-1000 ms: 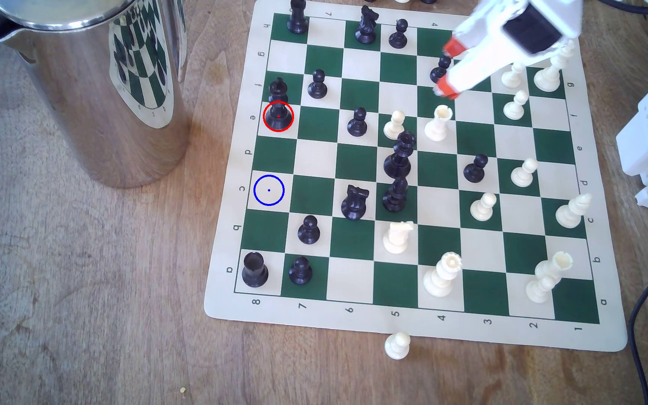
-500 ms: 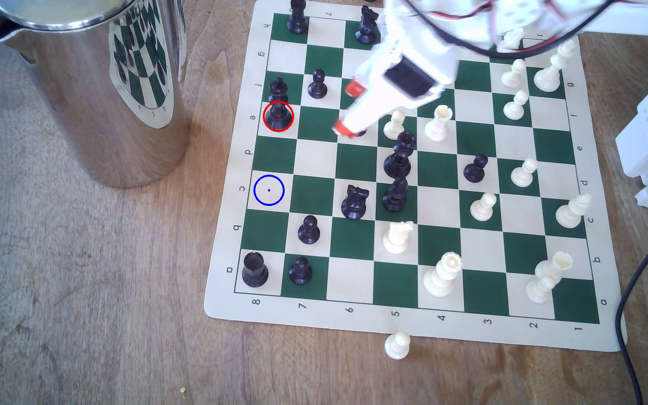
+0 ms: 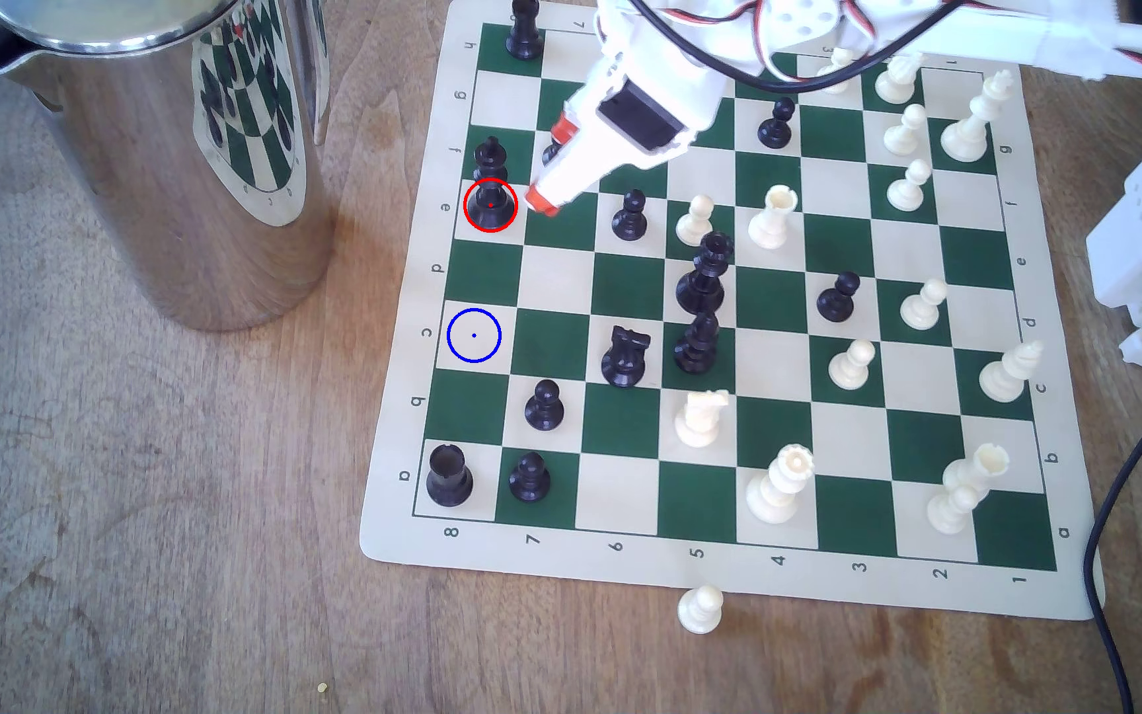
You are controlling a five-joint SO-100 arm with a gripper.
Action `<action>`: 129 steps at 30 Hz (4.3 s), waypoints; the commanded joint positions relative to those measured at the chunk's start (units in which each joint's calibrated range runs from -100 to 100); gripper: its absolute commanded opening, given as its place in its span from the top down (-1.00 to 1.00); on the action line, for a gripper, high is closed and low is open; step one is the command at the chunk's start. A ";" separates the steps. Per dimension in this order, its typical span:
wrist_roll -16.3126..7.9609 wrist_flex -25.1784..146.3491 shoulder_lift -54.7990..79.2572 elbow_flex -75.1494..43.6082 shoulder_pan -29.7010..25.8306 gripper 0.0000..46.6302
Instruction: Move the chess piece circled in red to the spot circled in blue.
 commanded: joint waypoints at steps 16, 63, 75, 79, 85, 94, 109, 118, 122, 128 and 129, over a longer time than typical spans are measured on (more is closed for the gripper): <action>0.24 -4.12 4.18 -11.81 0.31 0.06; 0.49 -6.58 16.15 -23.87 1.09 0.18; 1.27 -5.27 16.66 -23.96 0.70 0.99; 1.27 -5.11 17.00 -23.96 0.55 0.99; 0.68 -5.11 17.08 -26.14 0.70 0.99; 0.05 -0.44 8.17 -31.85 0.62 0.99; 0.00 3.99 -10.76 -20.25 -6.81 0.99; -0.73 2.43 -5.25 -20.16 -12.99 0.99; -0.68 1.04 -0.49 -20.79 -13.69 0.99; 0.10 -0.03 6.81 -24.14 -12.20 0.99; 0.15 -0.03 8.34 -24.78 -11.73 0.99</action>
